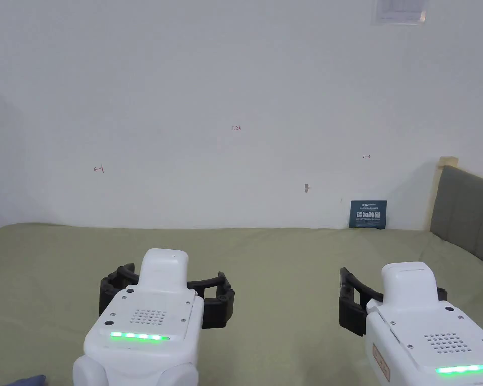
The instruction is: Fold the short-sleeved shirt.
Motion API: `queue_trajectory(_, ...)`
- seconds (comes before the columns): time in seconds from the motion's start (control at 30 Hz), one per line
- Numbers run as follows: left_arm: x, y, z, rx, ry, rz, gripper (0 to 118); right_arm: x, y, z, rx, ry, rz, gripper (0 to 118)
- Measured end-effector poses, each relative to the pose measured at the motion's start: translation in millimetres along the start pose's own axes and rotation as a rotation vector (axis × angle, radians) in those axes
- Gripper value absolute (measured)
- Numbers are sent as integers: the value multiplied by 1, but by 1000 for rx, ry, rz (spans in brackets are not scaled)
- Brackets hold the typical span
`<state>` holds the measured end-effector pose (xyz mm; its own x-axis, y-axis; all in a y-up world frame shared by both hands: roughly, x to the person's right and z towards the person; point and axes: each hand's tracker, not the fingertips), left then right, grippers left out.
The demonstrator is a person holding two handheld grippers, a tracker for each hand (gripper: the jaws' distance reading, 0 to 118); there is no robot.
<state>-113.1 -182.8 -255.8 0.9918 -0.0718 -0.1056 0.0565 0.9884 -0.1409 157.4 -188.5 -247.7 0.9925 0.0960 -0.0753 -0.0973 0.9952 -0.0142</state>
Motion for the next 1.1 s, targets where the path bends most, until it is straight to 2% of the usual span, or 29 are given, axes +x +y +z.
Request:
queue_trajectory(0.13, 4, 4, 7, -33, 2, 21, 118, 3, 2, 1, 5, -1, -15, 65)
queue_trajectory(0.2, 4, 4, 12, 31, -46, 49, 118, 4, 4, 2, 1, 0, -16, 65)
queue_trajectory(0.33, -1, 10, 4, -55, -149, 76, 118, 4, 3, 3, 2, 3, -4, 65)
queue_trajectory(0.43, 3, 17, 2, -105, -98, 0, 118, 6, 5, 4, 3, 5, -12, 65)
queue_trajectory(0.53, 5, 16, 5, -81, -102, 9, 118, 6, 5, 4, -2, 11, -20, 65)
queue_trajectory(0.67, 0, 22, 9, -88, -122, 101, 118, 6, 4, 4, -7, 15, -15, 65)
queue_trajectory(0.87, 0, 23, 8, -72, -51, 41, 118, 7, 5, 5, -7, 16, -9, 65)
queue_trajectory(1.1, 1, 20, 11, -66, -51, 21, 118, 6, 4, 5, -18, 21, -4, 65)
